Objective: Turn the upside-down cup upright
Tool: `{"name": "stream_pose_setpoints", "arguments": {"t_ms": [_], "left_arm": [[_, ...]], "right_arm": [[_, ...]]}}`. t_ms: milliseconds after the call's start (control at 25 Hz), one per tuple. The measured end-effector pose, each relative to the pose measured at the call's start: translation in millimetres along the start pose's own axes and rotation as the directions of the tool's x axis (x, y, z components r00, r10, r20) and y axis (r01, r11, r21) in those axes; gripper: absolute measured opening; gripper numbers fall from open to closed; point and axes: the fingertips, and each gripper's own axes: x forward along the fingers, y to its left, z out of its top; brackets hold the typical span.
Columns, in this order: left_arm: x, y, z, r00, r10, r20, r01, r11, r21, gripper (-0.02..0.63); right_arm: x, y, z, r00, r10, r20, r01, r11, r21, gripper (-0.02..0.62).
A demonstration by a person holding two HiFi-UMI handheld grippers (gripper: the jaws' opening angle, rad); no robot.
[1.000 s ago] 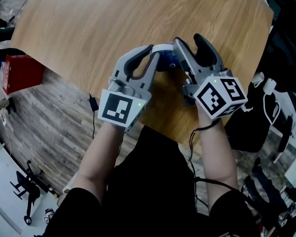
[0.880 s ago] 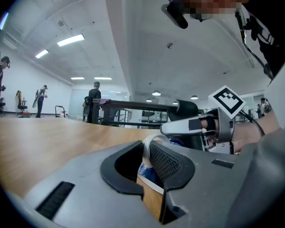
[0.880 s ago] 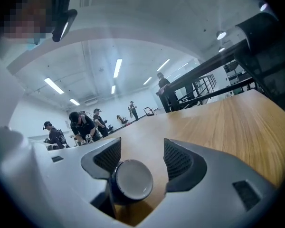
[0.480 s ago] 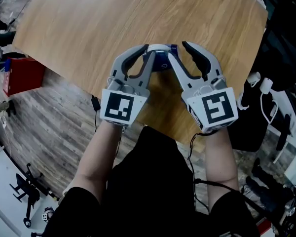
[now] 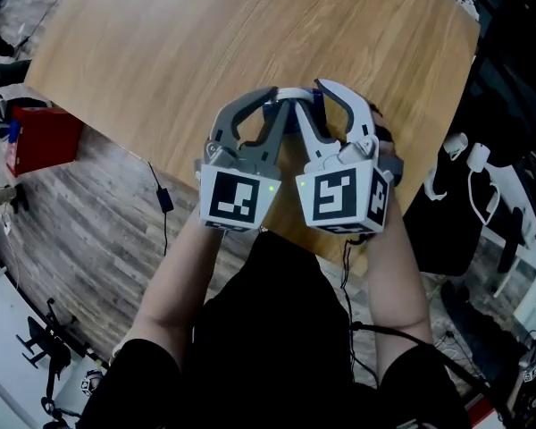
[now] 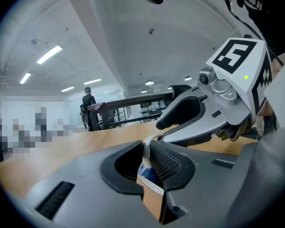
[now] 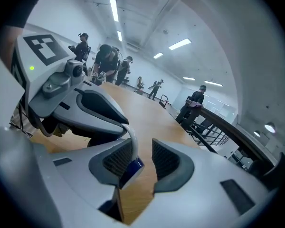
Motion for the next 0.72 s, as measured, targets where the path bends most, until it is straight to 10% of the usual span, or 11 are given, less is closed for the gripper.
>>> {"name": "stream_pose_setpoints", "arguments": {"t_ms": [400, 720], "left_arm": [[-2, -2, 4, 0.998, -0.061, 0.028, 0.061, 0.998, 0.001, 0.057], [-3, -2, 8, 0.998, -0.038, 0.041, 0.038, 0.999, 0.022, 0.063]], "right_arm": [[6, 11, 4, 1.000, -0.025, -0.006, 0.024, 0.991, -0.134, 0.052], [7, 10, 0, 0.997, -0.059, 0.045, 0.054, 0.994, 0.090, 0.038]]}}
